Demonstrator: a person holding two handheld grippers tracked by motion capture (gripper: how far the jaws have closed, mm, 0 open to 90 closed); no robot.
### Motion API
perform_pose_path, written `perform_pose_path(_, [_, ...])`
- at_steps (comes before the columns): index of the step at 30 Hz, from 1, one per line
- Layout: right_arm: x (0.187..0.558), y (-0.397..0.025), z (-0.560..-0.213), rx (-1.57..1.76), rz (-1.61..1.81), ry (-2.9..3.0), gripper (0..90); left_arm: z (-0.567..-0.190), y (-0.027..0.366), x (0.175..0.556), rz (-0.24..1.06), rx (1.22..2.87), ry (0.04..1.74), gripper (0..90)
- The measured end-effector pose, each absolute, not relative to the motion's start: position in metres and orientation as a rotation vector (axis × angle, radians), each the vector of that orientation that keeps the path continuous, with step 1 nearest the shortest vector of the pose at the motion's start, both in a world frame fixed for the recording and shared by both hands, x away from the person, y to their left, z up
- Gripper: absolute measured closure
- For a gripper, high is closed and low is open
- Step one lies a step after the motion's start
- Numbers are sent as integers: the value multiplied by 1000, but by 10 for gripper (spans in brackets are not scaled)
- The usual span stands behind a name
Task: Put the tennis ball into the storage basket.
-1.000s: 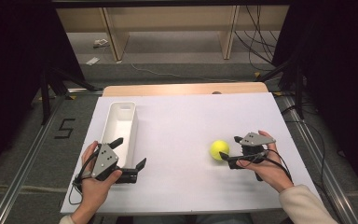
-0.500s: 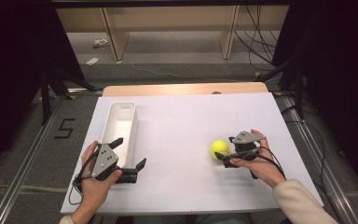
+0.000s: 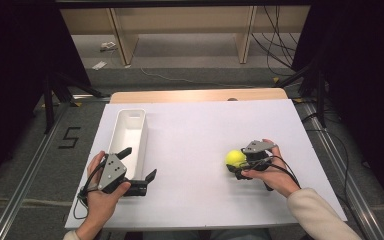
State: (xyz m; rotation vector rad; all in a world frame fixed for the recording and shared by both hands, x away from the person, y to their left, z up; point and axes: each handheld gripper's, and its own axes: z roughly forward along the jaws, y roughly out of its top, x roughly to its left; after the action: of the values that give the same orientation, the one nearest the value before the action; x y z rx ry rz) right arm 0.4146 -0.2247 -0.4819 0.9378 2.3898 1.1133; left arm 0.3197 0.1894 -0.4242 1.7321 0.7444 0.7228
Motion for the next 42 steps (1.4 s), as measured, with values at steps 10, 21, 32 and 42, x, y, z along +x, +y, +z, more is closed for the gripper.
perform_pose_path(10, [414,-220,-486,946,1062,2422,252,-425,189,319,721,1731,750,0])
perform_pose_path(21, [414,-220,-483,937,1056,2426,261,-424,189,320,722,1731,748,0])
perform_pose_path(32, [412,-220,-473,933,1100,2393,264,-424,190,319,727,1730,744,0])
perform_pose_path(42, [411,-220,-464,936,1141,2367,265,-424,189,320,722,1727,746,0])
